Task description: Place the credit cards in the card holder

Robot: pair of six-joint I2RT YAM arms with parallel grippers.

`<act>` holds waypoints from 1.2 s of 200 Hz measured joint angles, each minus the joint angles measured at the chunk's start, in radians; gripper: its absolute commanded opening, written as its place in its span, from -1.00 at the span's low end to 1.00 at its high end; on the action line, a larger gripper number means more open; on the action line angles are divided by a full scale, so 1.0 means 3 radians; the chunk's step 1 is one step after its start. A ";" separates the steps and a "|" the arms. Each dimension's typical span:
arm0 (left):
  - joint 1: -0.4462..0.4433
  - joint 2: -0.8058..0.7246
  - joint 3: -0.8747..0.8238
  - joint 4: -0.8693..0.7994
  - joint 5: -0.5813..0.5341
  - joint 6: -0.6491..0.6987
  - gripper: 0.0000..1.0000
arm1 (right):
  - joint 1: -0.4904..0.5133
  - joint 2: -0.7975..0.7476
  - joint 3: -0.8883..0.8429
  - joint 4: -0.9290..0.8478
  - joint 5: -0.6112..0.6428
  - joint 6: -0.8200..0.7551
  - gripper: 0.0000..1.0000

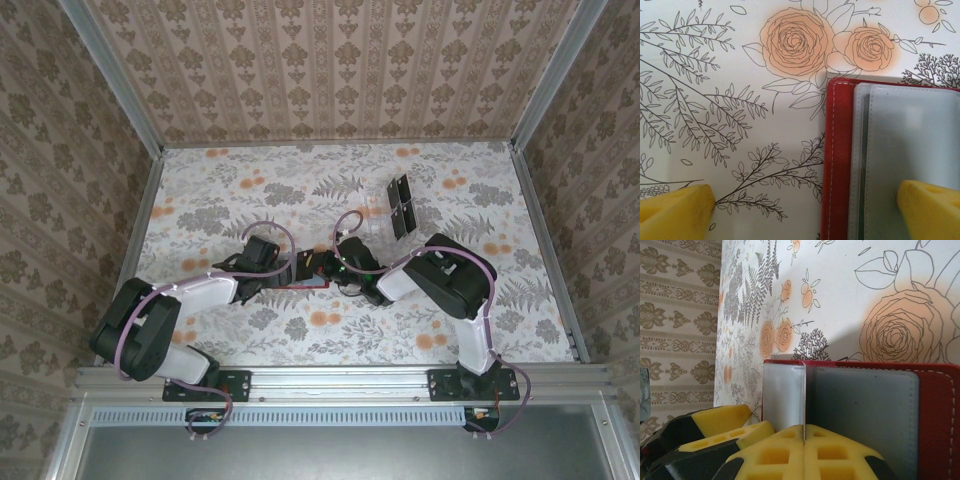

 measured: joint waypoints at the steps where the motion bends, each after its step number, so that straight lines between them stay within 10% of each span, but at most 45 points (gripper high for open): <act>1: 0.0000 0.0000 0.0000 0.0000 0.0000 0.0000 0.95 | 0.0001 0.0001 0.0000 0.0003 -0.0001 0.0000 -1.00; 240: 0.0000 0.0000 -0.0008 0.0014 -0.0003 0.0000 0.95 | 0.0102 0.0123 0.0006 0.0192 0.0001 0.0106 -1.00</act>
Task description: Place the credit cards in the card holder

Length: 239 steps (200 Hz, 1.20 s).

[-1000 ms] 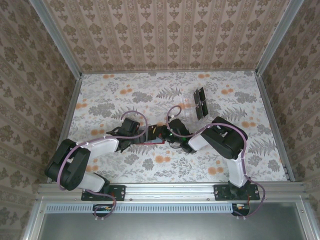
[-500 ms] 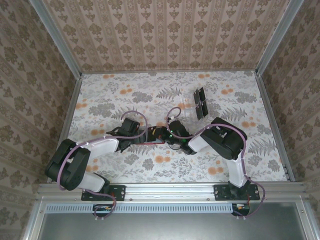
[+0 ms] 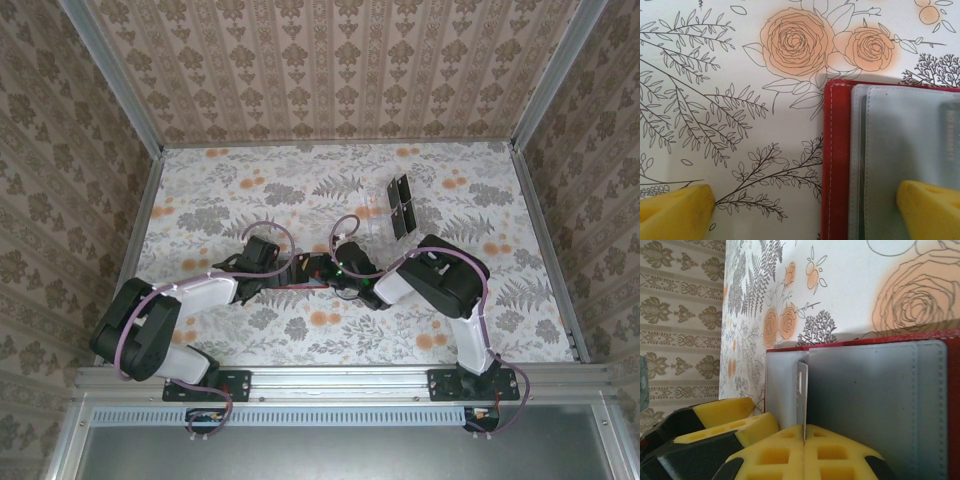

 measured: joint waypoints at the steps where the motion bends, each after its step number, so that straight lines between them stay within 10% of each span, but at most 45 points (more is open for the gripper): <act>1: 0.0000 0.0000 0.0000 0.0000 0.0000 0.0000 0.95 | 0.0000 0.0001 0.0001 0.0000 0.0001 0.0004 -1.00; 32: 0.0000 0.0000 0.0000 -0.0001 0.0000 0.0000 0.95 | 0.0011 0.0015 0.0046 -0.0042 0.0000 0.0006 -0.95; 69: 0.0000 -0.0008 0.0010 -0.0023 0.0011 -0.0003 0.95 | 0.0022 -0.0048 0.0150 -0.0192 -0.0060 -0.0052 -0.03; 103: 0.0060 -0.0039 0.0070 -0.0200 0.0047 -0.0015 0.95 | 0.0029 -0.0198 0.0388 -0.0781 -0.0076 -0.0238 0.33; 239: 0.0465 -0.0324 0.0121 -0.0623 0.0187 -0.0036 0.96 | 0.0027 -0.0364 0.1218 -0.2987 0.0057 -0.1156 0.38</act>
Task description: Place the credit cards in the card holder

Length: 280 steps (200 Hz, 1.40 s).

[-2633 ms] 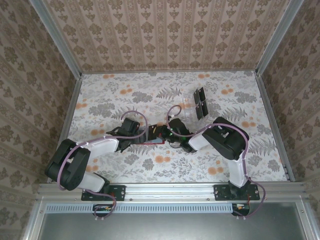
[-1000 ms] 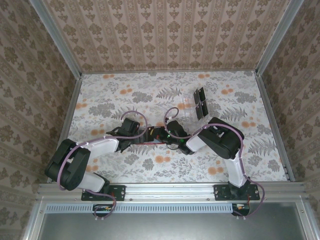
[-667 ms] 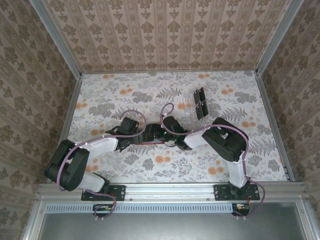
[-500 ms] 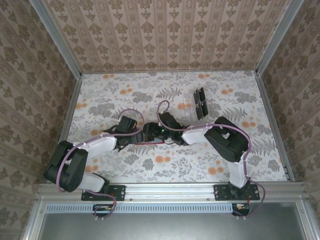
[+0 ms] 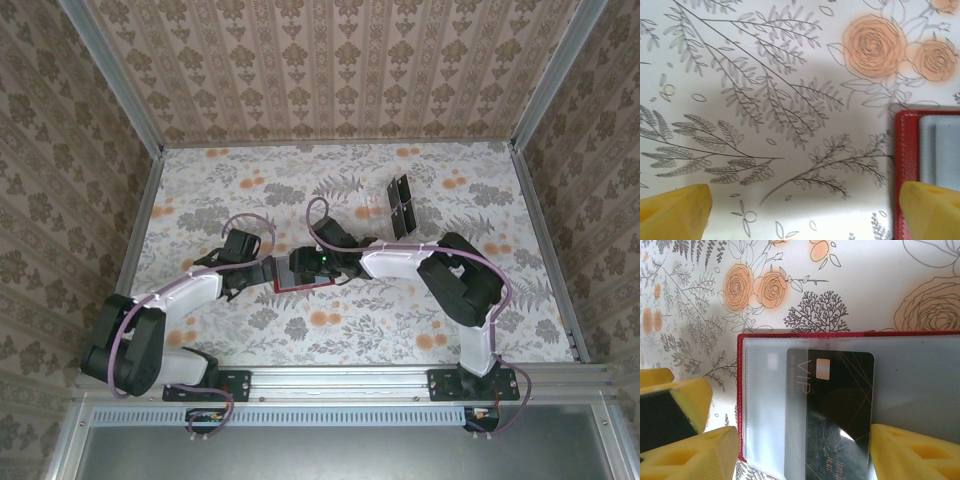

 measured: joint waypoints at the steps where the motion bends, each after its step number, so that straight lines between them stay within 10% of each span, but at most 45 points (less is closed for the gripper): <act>1: 0.0003 0.0000 0.0000 0.0000 -0.0001 -0.0001 0.96 | 0.0000 0.0000 0.0001 -0.0006 0.0001 -0.0005 0.38; 108: 0.0013 0.0141 -0.0001 -0.0018 -0.0078 -0.0093 0.96 | -0.0004 -0.0037 0.0407 -0.0811 0.0451 -0.0526 -0.81; 280: -0.0005 0.0338 0.0072 -0.0106 -0.0210 -0.0094 0.96 | 0.0042 0.0364 0.0748 -0.1144 0.0529 -0.0635 -0.90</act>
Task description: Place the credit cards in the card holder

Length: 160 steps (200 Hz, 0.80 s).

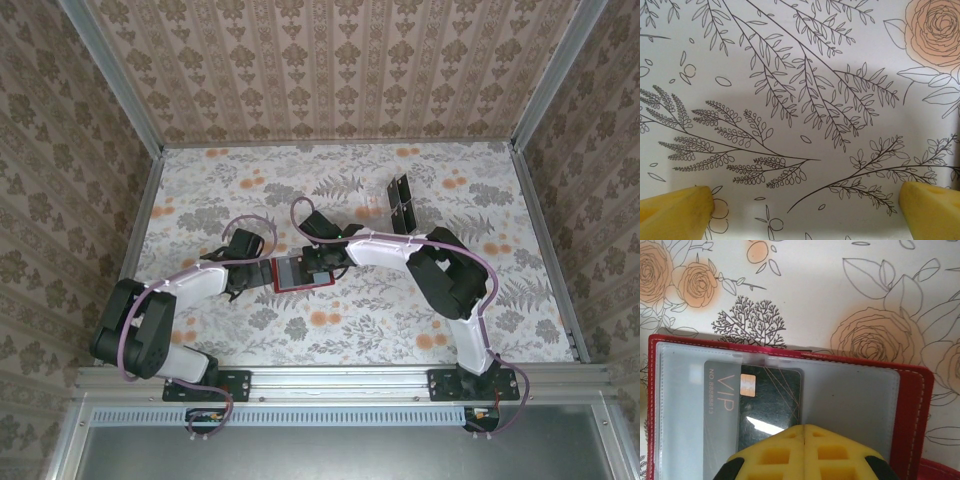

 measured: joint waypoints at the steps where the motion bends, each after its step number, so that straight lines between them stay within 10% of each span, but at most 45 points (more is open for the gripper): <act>1: -0.0003 0.0003 0.0001 0.0000 -0.0001 0.0001 0.96 | 0.0003 0.0001 0.0003 0.0000 -0.0001 0.0001 -0.90; 160: -0.0033 0.0065 0.0041 -0.0023 -0.0031 0.0000 0.96 | 0.0197 0.0187 0.0230 0.0150 -0.0256 0.0212 -0.91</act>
